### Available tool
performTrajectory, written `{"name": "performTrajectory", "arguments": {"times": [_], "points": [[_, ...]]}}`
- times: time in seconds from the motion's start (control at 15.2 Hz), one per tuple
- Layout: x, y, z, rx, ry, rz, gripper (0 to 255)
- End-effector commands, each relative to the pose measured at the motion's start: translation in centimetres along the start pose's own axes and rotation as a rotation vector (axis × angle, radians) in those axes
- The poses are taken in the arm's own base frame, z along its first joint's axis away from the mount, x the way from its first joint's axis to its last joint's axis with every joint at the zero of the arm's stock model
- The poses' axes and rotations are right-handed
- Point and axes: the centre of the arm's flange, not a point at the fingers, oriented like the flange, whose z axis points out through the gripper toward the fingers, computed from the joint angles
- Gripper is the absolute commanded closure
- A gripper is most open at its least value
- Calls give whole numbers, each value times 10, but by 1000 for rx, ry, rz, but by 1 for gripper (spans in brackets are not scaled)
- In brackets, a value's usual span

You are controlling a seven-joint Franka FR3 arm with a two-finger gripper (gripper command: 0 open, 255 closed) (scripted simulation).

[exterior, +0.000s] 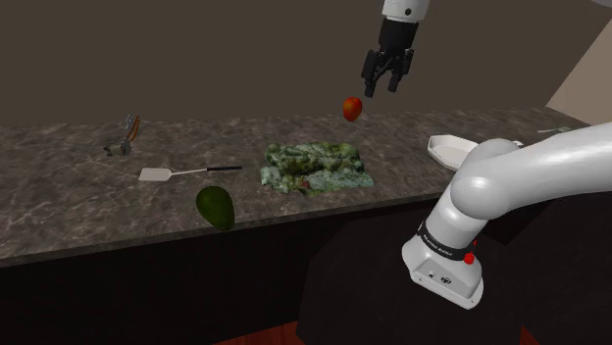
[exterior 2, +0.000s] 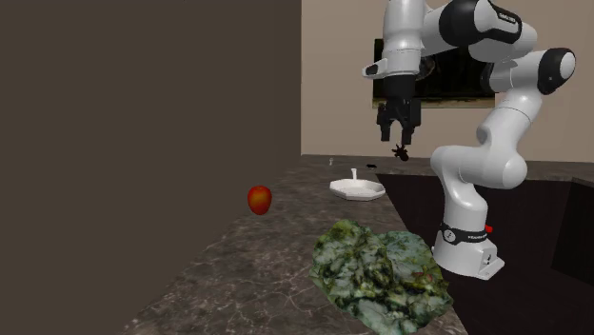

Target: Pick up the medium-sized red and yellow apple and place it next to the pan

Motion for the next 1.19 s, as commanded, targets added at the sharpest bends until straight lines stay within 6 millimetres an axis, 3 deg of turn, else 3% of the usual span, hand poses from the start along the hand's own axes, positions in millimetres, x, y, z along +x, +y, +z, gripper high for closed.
{"name": "performTrajectory", "arguments": {"times": [0.0,1.12], "points": [[0,0,0,0,0,0,0],[147,148,65,-32,23,-81,0]]}}
